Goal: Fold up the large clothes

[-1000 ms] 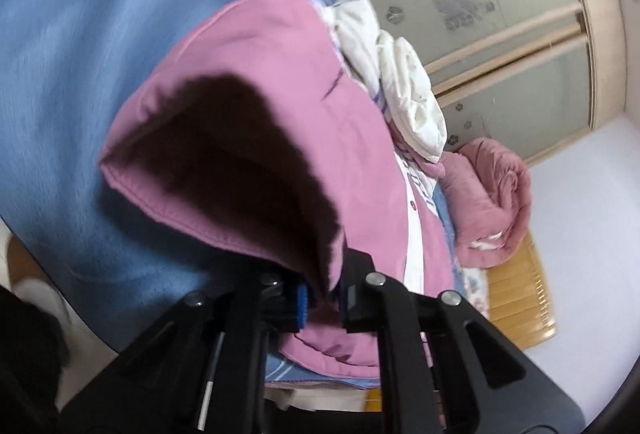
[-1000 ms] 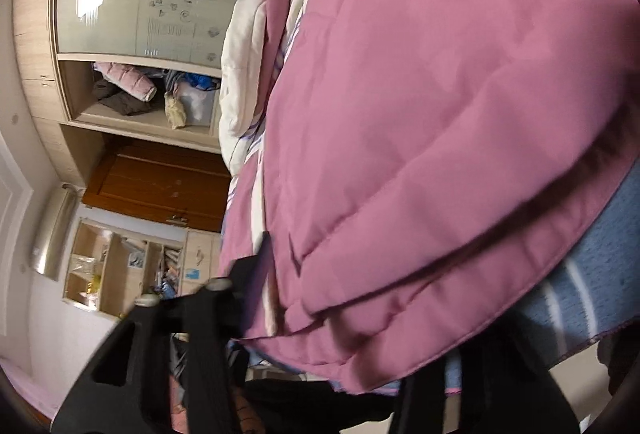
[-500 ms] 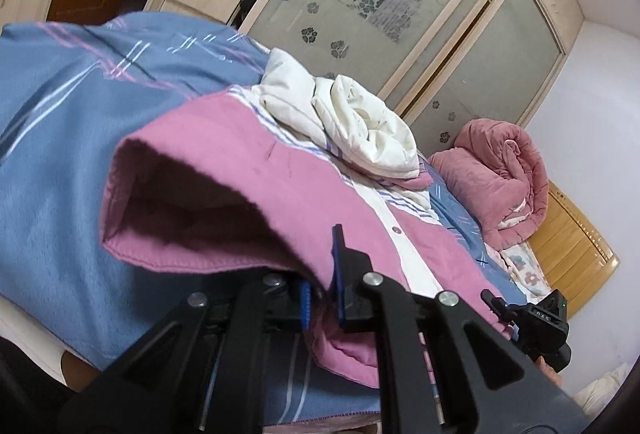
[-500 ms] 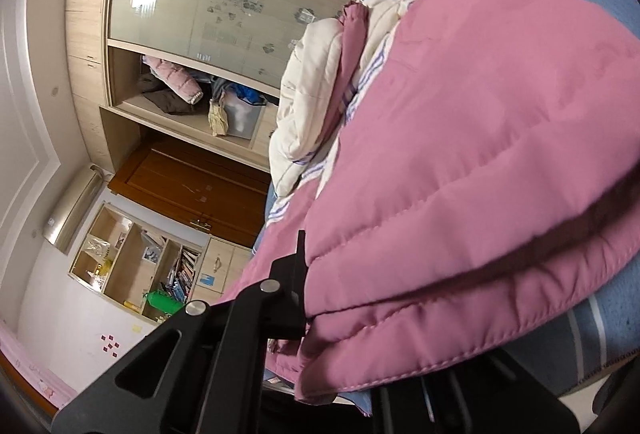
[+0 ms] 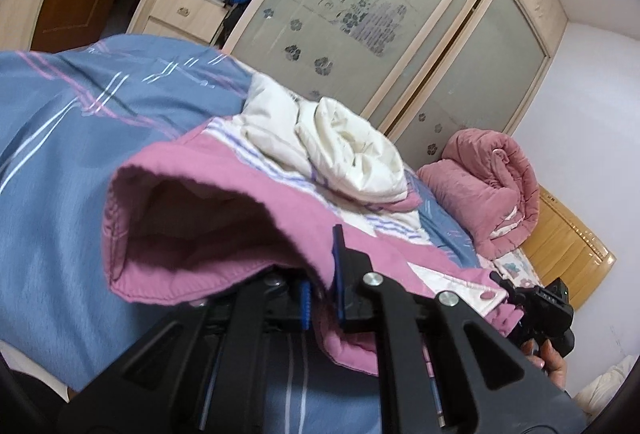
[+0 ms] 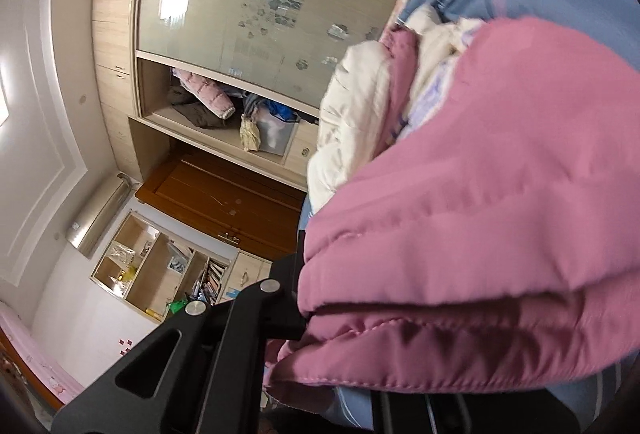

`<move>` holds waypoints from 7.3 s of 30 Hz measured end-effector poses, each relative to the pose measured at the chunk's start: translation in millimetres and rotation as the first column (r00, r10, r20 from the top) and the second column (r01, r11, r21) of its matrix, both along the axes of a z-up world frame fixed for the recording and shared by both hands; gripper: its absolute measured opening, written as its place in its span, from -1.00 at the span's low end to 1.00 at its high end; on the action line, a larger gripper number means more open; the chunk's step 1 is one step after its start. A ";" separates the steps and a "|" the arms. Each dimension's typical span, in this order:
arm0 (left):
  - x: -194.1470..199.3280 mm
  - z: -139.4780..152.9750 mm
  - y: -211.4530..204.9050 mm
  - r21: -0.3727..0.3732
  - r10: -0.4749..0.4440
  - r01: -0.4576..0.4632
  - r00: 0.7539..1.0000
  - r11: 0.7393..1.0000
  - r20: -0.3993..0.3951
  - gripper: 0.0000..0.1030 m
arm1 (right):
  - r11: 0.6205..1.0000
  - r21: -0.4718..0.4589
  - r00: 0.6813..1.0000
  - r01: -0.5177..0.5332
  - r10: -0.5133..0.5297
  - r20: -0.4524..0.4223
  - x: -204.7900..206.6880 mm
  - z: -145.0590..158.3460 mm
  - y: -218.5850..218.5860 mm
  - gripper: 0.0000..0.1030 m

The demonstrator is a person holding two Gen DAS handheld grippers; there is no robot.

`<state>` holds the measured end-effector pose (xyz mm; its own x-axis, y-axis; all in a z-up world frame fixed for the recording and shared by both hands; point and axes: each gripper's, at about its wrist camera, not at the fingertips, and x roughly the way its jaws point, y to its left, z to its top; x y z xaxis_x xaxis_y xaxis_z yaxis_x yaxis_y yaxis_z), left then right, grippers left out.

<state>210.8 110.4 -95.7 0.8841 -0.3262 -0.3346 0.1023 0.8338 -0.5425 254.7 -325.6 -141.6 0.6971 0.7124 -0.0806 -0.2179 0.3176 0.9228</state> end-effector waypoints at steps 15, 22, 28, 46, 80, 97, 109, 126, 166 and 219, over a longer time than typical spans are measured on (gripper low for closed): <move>117.6 121.2 22.8 0.022 -0.024 0.021 0.991 1.000 0.133 -0.80 | 0.997 -0.073 0.976 -0.010 0.026 0.216 122.1 132.7 11.5 -0.88; 290.9 158.8 6.6 0.153 0.003 -0.017 0.996 0.988 0.092 -0.72 | 0.989 -0.140 0.985 0.054 -0.030 0.169 263.1 160.8 16.7 -0.84; 434.7 94.1 -1.4 0.195 0.026 -0.001 0.992 0.981 -0.125 -0.70 | 0.987 -0.145 0.997 0.066 -0.071 -0.031 386.4 97.2 16.7 -0.83; 418.3 134.0 29.2 0.162 0.035 -0.075 0.971 0.984 0.237 0.96 | 0.960 -0.187 0.968 0.208 -0.175 0.182 393.5 144.0 10.6 0.97; 542.1 -26.4 18.9 0.745 0.404 -0.185 0.907 0.641 -0.121 0.96 | 0.626 -0.757 0.935 0.190 -0.351 -0.056 486.2 6.4 28.1 0.97; 134.6 11.4 -46.2 0.645 0.183 -0.192 0.980 0.739 0.082 0.96 | 0.463 -0.840 0.939 0.283 -0.312 0.144 94.9 20.6 66.6 0.97; 86.8 18.1 -57.8 0.572 0.214 -0.209 0.975 0.793 0.060 0.96 | 0.407 -0.862 0.952 0.303 -0.178 0.251 31.8 43.9 120.0 0.97; 69.6 25.9 -87.2 0.586 0.154 -0.188 0.982 0.788 0.107 0.96 | 0.369 -0.866 0.940 0.339 -0.166 0.297 19.0 52.0 127.0 0.97; 70.1 41.7 -86.9 0.535 0.118 -0.121 0.992 0.836 0.040 0.96 | 0.366 -0.859 0.933 0.359 -0.174 0.315 16.3 58.0 125.1 0.97; 69.4 42.0 -86.5 0.543 0.115 -0.120 0.992 0.831 0.044 0.96 | 0.365 -0.861 0.935 0.354 -0.171 0.311 16.7 59.9 126.9 0.97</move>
